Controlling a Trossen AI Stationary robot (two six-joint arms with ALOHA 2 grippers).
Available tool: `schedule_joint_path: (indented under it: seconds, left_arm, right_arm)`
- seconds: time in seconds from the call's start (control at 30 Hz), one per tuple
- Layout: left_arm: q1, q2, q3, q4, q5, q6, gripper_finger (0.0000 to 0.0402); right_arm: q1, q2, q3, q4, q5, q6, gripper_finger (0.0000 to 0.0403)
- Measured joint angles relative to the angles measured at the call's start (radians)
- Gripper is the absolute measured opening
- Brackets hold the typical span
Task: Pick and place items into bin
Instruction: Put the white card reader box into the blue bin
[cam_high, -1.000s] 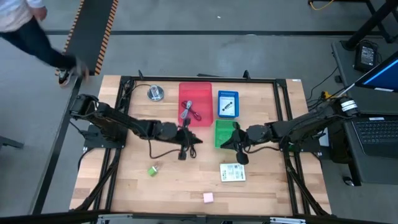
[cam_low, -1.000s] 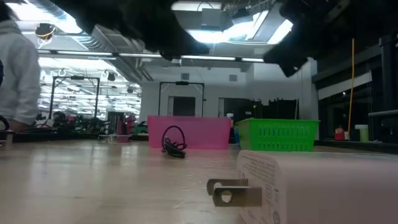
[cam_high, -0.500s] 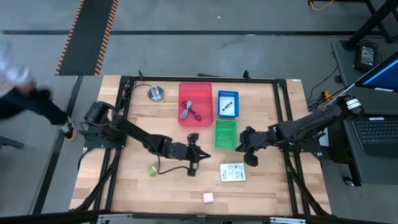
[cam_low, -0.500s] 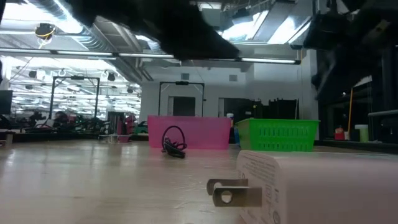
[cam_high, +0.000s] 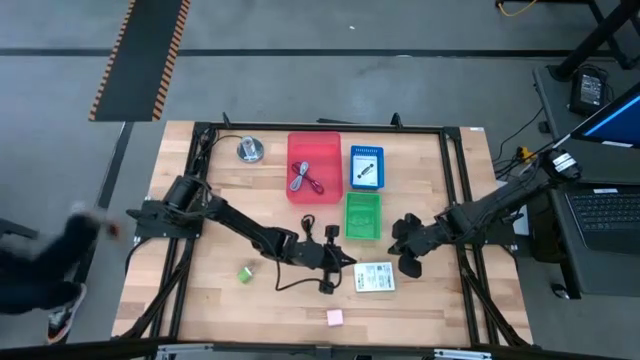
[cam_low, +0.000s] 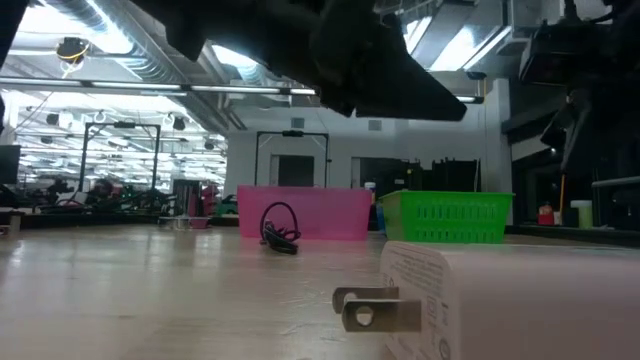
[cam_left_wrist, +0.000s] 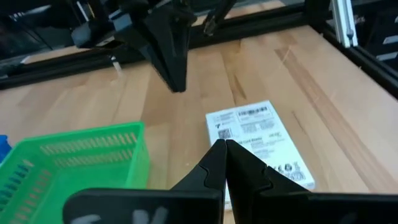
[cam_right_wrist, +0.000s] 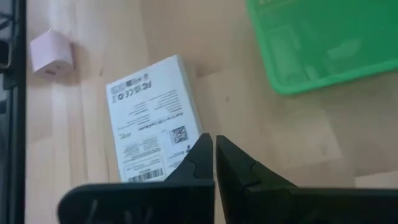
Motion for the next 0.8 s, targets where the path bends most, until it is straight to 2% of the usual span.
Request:
schedule_joint_path:
  seconds: [0.1, 0.47, 0.8]
  left_arm:
    - [0.000, 0.015, 0.004, 0.003, -0.002, 0.000, 0.0004]
    - [0.005, 0.019, 0.004, 0.009, -0.004, 0.030, 0.0006]
    - [0.006, 0.019, 0.004, 0.009, -0.064, 0.035, 0.0039]
  right_arm:
    - [0.024, 0.015, 0.000, 0.001, 0.023, 0.030, 0.0000]
    - [0.075, 0.142, 0.000, 0.006, 0.006, 0.137, 0.0000]
    - [0.095, 0.174, 0.000, 0.025, -0.006, 0.192, 0.0000]
